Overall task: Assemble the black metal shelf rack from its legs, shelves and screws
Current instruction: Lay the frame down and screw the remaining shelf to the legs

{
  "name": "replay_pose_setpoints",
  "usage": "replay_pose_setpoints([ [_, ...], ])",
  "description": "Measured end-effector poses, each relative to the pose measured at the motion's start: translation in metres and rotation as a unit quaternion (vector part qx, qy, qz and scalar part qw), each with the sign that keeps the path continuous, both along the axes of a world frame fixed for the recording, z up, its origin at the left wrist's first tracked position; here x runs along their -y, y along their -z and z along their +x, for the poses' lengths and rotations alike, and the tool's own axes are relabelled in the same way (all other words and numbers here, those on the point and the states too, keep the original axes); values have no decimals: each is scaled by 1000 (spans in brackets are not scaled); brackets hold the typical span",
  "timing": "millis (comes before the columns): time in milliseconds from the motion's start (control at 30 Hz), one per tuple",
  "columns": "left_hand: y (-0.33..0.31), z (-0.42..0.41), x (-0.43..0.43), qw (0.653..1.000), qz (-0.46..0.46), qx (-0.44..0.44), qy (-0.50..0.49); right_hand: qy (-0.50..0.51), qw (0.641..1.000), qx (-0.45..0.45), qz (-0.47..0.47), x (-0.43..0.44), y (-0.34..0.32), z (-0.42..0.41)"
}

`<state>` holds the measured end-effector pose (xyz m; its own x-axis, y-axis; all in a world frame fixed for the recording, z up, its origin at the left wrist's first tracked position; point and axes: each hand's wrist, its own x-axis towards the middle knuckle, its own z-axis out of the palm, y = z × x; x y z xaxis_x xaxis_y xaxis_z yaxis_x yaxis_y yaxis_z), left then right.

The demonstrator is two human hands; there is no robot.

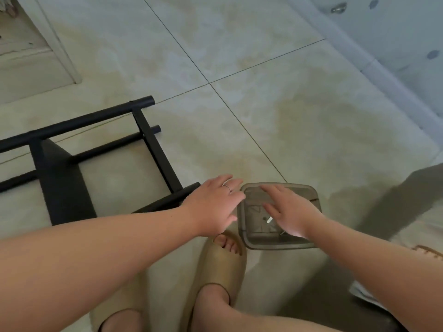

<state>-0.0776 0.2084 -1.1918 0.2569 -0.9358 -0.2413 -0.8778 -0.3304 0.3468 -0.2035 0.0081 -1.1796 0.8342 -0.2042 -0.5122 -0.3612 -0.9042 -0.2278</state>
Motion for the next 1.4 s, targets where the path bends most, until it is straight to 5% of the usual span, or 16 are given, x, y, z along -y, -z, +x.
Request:
replay_pose_setpoints([
  [333,45,-25,23,994,40,33,97,19,991,-124,-36,23,85,-29],
  [900,54,-24,21,993,-2,69,96,122,974,-150,-116,40,120,-23],
  [1400,50,-21,26,985,7,103,137,20,938,-332,-97,31,109,-26],
])
